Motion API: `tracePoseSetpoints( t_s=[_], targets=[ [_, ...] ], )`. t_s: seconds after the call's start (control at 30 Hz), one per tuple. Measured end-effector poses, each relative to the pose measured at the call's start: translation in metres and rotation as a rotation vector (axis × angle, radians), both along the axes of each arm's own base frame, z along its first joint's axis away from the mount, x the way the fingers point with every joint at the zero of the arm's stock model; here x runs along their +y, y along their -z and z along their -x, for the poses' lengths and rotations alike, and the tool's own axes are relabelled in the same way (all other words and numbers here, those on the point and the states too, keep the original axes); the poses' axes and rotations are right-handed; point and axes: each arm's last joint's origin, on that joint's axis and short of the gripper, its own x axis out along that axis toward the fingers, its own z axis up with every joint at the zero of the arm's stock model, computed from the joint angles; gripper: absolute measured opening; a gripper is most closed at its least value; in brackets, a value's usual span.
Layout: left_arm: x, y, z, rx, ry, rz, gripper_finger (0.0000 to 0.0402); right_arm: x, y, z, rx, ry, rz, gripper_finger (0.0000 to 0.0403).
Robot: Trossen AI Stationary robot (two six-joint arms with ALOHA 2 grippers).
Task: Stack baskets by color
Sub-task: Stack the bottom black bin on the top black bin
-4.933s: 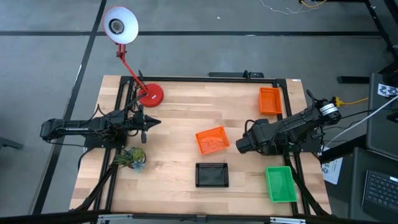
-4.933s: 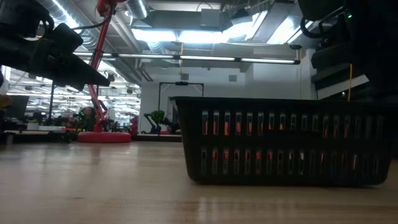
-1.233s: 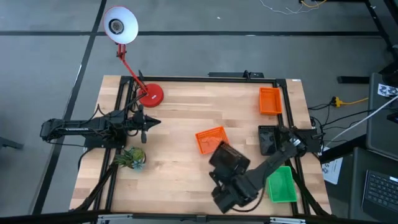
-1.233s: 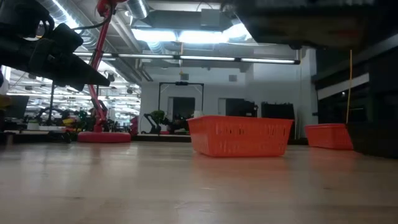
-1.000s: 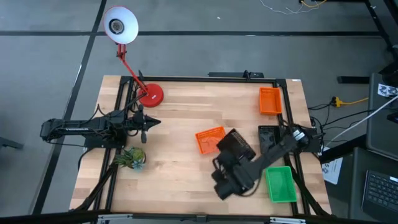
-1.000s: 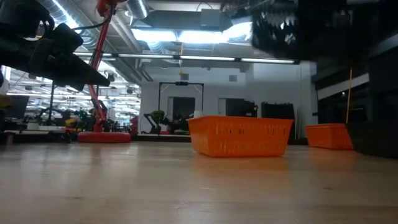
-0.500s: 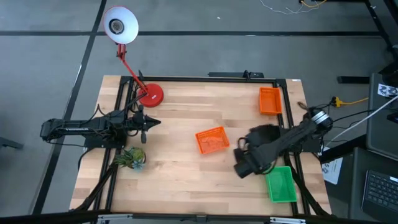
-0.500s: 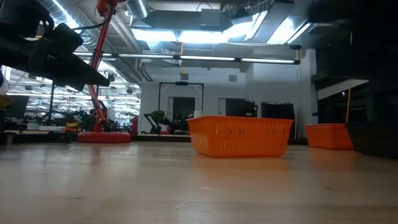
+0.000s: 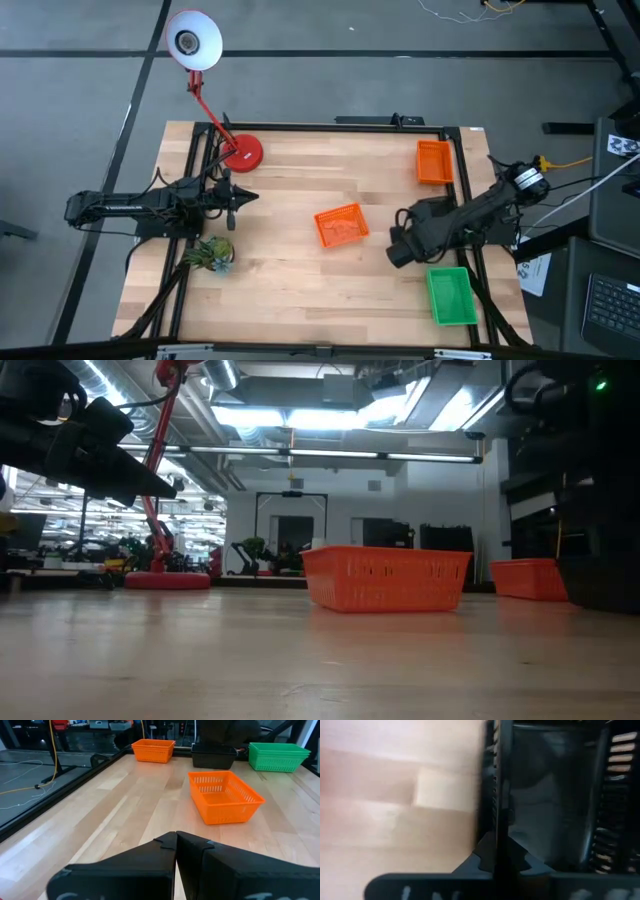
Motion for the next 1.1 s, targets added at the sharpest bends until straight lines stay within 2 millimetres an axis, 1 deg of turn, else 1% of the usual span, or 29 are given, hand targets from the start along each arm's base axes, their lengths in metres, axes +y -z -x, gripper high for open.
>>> tracePoseSetpoints(
  t_s=[0.07,0.2,0.3,0.57,0.67,0.97,1.1],
  targets=[
    [0.0,0.0,0.0,0.0,0.0,0.0,0.0,-0.004,0.008,-0.005,-0.033,-0.007,-0.031,0.0],
    [0.0,0.0,0.0,0.0,0.0,0.0,0.0,-0.012,0.019,-0.004,-0.017,0.02,-0.039,0.0],
    [0.0,0.0,0.0,0.0,0.001,0.0,0.0,-0.015,0.019,-0.002,0.014,0.069,-0.066,0.0],
    [0.0,0.0,0.0,0.001,0.001,0.0,0.0,-0.014,0.02,-0.005,-0.007,0.073,-0.094,0.0004],
    [0.0,0.0,0.0,0.001,0.001,0.0,0.0,-0.014,0.02,-0.005,-0.004,0.071,-0.092,0.0021],
    [0.0,0.0,0.0,0.001,0.001,0.0,0.0,-0.014,0.02,-0.004,0.02,0.038,-0.109,0.0096],
    [0.0,0.0,0.0,0.001,0.0,0.0,0.0,-0.013,0.016,-0.007,0.012,0.036,-0.136,0.0117]
  ],
)
